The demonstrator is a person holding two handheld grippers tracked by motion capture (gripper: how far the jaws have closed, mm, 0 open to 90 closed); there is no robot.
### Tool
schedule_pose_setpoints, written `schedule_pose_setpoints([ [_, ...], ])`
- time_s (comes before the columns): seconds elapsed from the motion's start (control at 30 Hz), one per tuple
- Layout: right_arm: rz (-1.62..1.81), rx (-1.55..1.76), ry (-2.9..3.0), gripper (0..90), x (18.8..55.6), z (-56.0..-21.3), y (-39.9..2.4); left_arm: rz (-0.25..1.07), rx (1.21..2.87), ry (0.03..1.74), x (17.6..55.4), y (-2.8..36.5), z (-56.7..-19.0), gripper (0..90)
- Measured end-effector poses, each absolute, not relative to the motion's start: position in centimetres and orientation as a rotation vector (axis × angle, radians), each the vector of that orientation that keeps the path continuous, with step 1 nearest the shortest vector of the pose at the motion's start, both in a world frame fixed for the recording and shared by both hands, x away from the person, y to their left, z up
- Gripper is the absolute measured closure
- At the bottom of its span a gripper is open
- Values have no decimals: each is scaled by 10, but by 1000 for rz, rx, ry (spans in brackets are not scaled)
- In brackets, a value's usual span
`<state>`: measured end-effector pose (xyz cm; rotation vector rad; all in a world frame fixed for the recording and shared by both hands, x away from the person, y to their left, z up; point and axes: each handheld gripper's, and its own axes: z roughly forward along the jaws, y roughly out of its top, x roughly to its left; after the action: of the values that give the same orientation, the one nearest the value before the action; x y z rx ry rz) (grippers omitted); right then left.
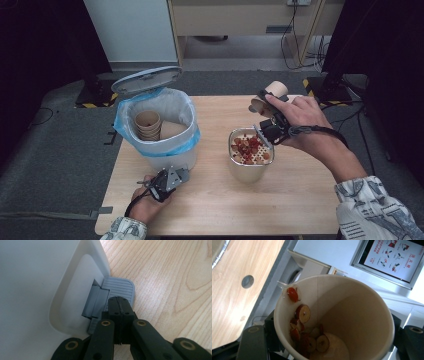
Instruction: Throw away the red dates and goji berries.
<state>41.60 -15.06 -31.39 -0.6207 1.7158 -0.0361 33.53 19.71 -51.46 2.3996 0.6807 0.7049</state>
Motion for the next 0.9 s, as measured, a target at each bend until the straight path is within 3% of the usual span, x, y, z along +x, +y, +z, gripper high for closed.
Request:
schedule_pose_setpoints([
  [0.9,-138,-678,1666,289,419,-312,-142,708,2401,677,336,197,-514,896],
])
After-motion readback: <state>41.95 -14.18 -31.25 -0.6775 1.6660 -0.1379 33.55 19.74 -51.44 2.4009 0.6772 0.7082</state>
